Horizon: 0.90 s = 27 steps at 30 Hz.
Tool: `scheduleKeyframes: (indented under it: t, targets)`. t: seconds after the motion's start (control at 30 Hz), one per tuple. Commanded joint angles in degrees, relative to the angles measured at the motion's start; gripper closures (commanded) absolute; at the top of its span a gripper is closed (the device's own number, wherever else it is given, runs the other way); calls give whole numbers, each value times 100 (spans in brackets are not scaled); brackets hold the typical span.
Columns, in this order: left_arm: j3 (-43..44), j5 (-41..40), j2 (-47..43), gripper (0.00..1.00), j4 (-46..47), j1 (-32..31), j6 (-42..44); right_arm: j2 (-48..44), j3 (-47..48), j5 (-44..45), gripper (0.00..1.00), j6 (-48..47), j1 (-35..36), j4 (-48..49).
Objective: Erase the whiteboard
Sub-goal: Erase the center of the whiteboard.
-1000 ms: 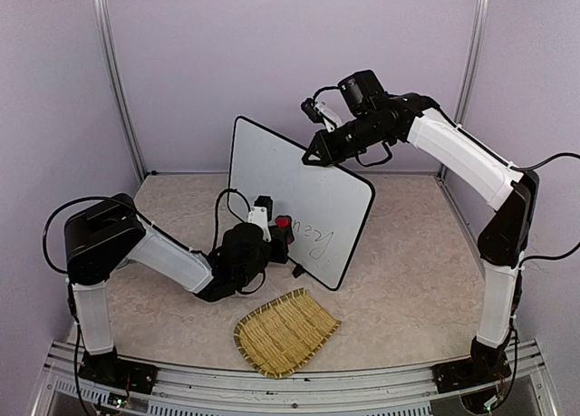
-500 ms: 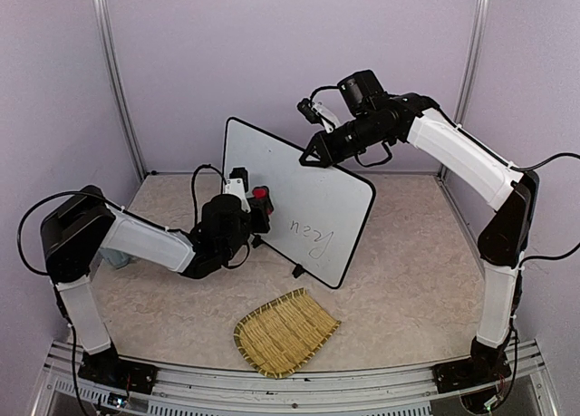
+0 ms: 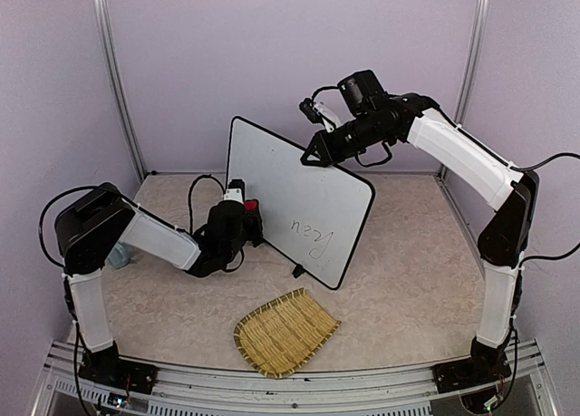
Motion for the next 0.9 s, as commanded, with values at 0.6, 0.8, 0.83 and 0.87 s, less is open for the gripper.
scheduleKeyframes:
  t: [0.6,0.8,0.83,0.87]
  targets:
    - [163,1199,552,81,438,-688,118,316,-226,-1106,100,13,387,-539]
    - [189,1223,699,81,546,-952,56,292,-241,-1097,100,6,387,-533]
    - [212,1234,726,81,551,-988,60,290,-244,-1097,100,-1,384,-528]
    - [245,1256,742,81,559,-1027,68,296,-236,-1103,100,5,384,-523]
